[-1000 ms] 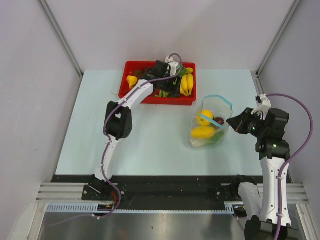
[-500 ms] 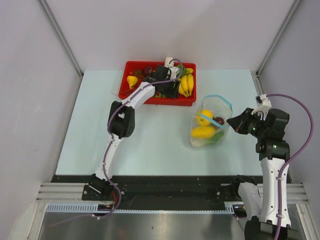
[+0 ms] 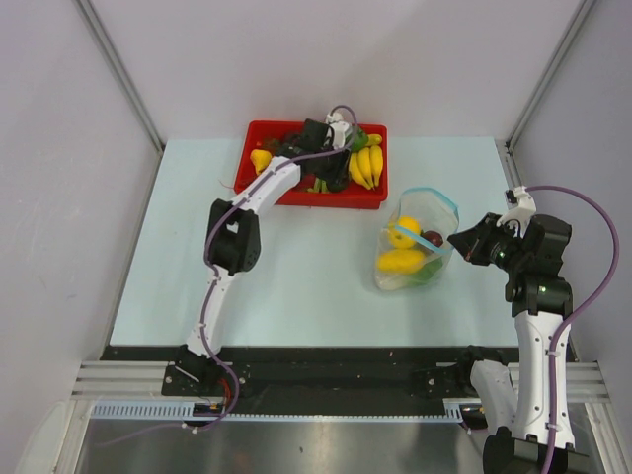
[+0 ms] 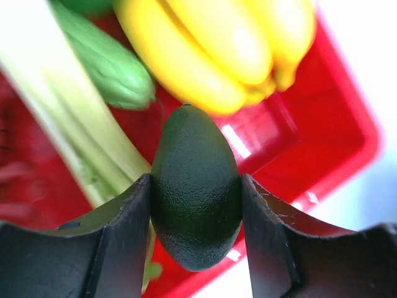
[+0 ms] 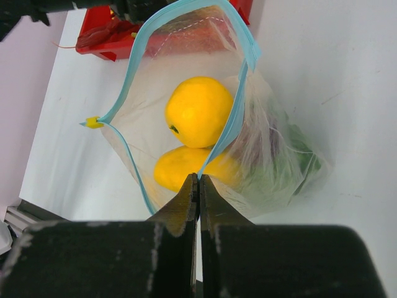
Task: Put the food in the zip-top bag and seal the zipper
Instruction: Pick up the fake fruit from the bin, then place the fake fruit in the zipper food storage bag.
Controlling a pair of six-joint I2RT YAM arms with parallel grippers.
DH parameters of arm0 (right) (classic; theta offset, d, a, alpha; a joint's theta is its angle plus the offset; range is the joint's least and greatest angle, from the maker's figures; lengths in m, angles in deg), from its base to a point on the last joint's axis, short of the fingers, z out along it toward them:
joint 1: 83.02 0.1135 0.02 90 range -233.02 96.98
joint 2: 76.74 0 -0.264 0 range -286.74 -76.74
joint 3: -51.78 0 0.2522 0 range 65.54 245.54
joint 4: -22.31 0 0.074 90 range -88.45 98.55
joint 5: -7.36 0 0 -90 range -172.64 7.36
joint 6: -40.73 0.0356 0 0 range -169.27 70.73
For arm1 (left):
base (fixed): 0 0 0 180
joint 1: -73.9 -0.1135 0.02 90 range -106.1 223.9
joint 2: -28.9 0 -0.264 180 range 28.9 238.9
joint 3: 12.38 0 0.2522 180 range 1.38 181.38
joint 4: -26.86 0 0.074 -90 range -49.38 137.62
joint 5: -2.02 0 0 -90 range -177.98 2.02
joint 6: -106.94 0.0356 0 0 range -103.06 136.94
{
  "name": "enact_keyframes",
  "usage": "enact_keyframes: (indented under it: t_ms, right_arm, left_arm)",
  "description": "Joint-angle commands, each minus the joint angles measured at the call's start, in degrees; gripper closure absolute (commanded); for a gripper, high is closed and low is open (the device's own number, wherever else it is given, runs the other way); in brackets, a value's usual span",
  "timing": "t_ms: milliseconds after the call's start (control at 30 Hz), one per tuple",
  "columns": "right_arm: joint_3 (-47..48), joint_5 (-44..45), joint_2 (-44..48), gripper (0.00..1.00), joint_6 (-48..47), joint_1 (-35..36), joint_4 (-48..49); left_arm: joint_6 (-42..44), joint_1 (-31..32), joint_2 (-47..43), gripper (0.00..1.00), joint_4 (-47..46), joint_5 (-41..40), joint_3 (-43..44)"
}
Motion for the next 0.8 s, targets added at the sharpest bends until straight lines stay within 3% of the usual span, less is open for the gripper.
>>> enact_keyframes:
  t_ms: [0,233,367,500,767]
  right_arm:
    - [-0.3,-0.7,0.5,1.0,-0.1,0.2,2.9]
    - [-0.5,-1.4,0.1,1.0,1.0,0.4,4.6]
    - [-0.6,-1.5,0.1,1.0,1.9,0.8,5.2]
    - [-0.7,-1.0,0.1,1.0,2.2,1.3,5.3]
    - [-0.6,-1.7,0.7,1.0,1.9,1.5,4.2]
  left_arm:
    - [1.5,-0.7,-12.6,0.62,-6.8,0.5,-1.5]
    - [-1.2,1.0,-20.3,0.61,-8.1,13.6,-1.5]
    - [-3.6,5.0,-25.8,0.6,-9.8,22.9,-6.3]
    - [-2.7,9.7,-30.9,0.58,-12.6,25.3,-11.9]
    - [2.0,18.3,-30.8,0.56,-5.3,24.2,-15.3]
